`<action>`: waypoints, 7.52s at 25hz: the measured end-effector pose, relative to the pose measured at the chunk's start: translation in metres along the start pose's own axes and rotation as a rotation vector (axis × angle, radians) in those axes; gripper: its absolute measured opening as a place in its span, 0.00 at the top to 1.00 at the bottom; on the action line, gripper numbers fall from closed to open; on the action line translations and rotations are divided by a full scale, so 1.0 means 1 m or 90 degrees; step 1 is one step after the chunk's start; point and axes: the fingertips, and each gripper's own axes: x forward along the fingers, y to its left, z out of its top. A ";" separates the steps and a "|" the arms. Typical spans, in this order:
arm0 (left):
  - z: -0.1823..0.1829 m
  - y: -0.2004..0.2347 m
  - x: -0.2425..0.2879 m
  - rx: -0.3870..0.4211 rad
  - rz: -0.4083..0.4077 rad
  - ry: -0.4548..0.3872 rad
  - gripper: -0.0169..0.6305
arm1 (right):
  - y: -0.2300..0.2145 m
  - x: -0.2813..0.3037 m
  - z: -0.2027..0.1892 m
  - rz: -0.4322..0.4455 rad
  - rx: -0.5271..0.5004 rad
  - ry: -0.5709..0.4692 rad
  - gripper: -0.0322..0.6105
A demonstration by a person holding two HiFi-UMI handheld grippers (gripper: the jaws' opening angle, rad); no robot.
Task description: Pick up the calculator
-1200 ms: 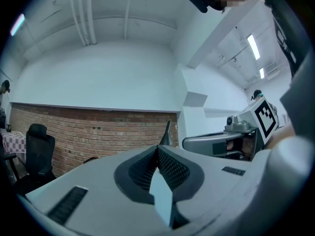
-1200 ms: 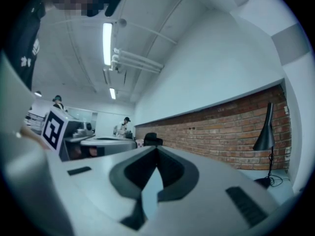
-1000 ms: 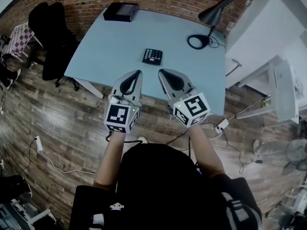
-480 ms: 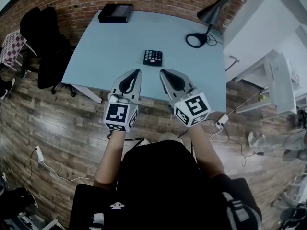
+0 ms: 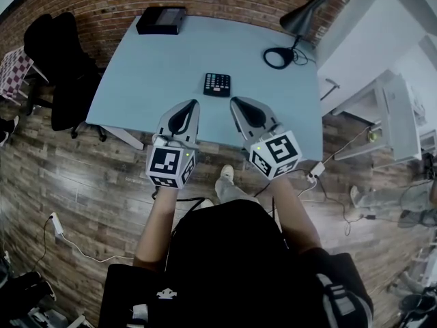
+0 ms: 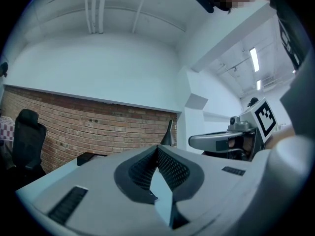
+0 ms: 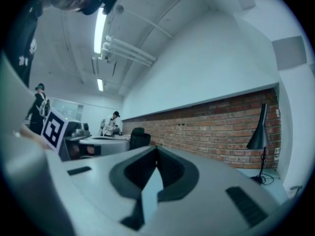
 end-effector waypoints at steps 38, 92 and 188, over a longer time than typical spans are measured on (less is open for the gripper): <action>-0.153 0.031 0.159 0.111 -0.060 0.214 0.97 | -0.158 0.091 -0.077 0.014 0.098 0.064 0.94; -0.362 0.027 0.213 0.567 -0.275 0.488 0.71 | -0.205 0.083 -0.188 -0.027 0.195 0.190 0.94; -0.109 0.037 0.177 0.109 -0.035 0.144 0.82 | -0.140 0.078 -0.111 0.015 0.130 0.126 0.94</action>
